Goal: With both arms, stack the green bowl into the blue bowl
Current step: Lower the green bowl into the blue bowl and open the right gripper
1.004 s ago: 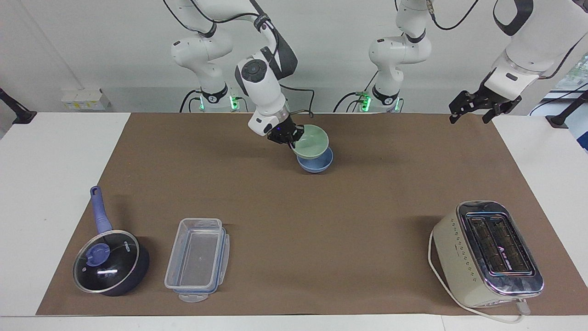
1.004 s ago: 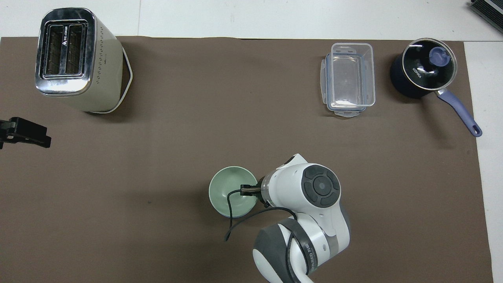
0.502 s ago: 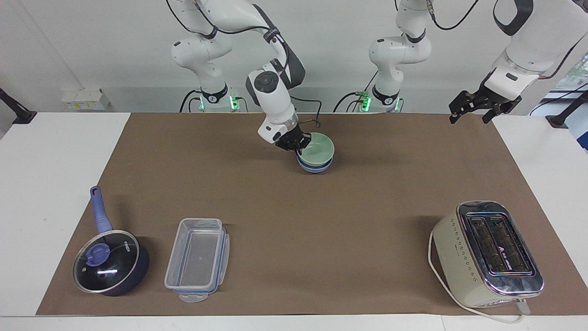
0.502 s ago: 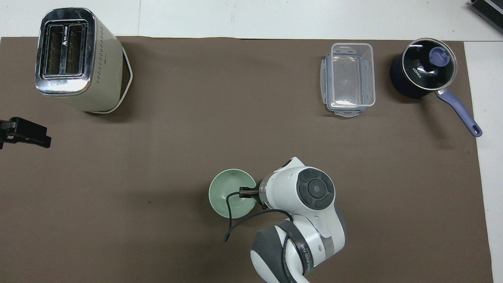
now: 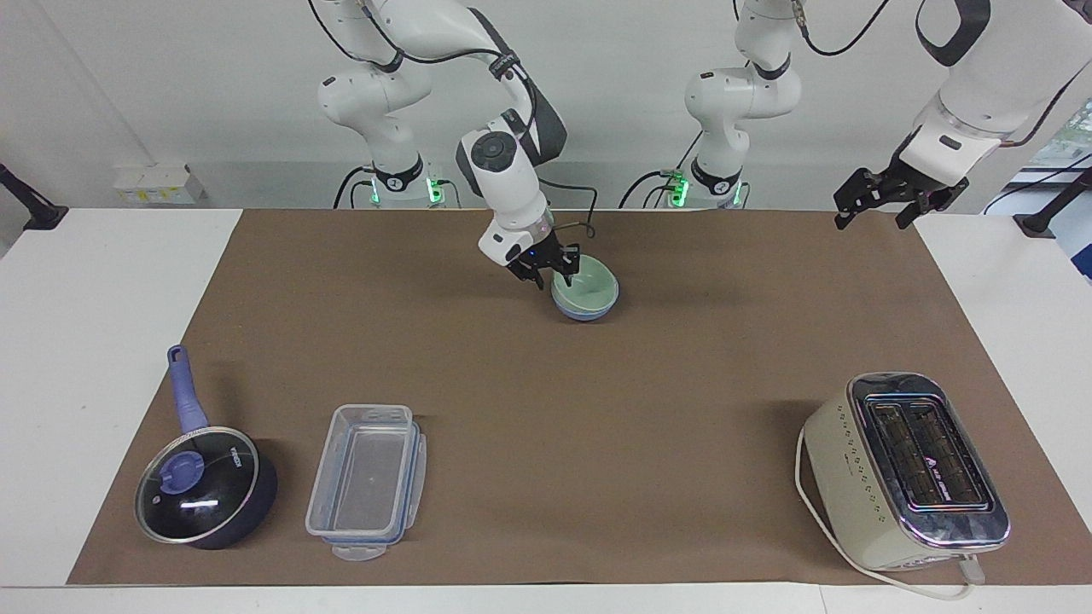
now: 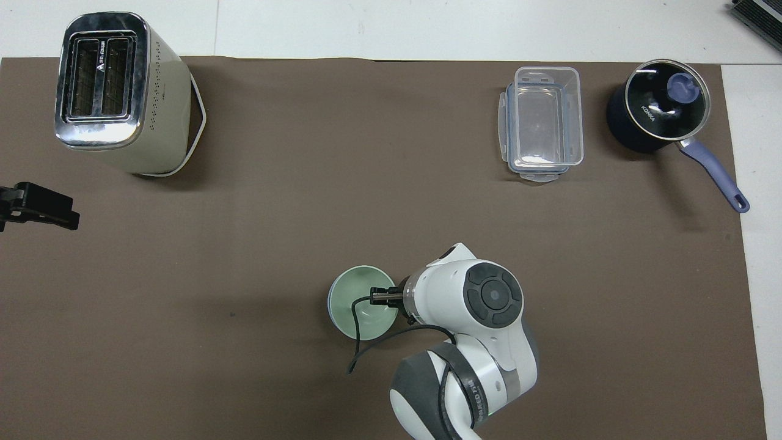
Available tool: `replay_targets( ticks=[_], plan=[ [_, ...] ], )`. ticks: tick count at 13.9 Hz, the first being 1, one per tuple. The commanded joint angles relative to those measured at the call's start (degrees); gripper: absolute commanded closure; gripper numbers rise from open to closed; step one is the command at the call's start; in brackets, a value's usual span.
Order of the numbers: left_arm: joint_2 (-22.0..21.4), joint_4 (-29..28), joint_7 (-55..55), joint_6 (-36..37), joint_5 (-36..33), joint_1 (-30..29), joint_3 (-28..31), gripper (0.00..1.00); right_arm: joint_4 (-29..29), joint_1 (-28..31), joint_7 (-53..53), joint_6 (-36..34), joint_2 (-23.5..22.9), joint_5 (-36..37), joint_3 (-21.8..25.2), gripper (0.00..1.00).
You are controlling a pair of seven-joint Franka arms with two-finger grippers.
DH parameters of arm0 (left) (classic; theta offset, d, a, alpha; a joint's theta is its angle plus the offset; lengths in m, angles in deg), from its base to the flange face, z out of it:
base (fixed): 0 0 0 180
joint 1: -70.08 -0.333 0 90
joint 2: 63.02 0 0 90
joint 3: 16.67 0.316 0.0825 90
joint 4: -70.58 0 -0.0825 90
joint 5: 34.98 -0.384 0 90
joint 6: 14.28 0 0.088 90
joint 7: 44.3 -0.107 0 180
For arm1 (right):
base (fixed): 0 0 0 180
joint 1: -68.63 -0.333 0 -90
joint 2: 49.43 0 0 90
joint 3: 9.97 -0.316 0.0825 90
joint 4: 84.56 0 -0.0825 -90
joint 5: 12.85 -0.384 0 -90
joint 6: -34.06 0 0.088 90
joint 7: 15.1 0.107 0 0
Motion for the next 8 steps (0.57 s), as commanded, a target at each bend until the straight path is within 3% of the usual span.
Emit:
replay_targets(
  ticks=[1,4,8],
  plan=[
    [0.0,0.6,0.2,1.0,-1.1,-0.2,-0.3,0.0,0.0,0.8,1.9,-0.9,3.0,0.5,0.5,0.16],
    [0.0,0.6,0.2,0.9,-1.1,-0.2,-0.3,0.0,-0.2,5.1,0.4,-6.2,7.8,2.4,0.6,0.01],
    [0.0,0.6,0.2,0.9,-1.1,-0.2,-0.3,0.0,-0.7,12.7,-4.7,-15.3,14.9,9.0,0.6,0.0]
  ],
)
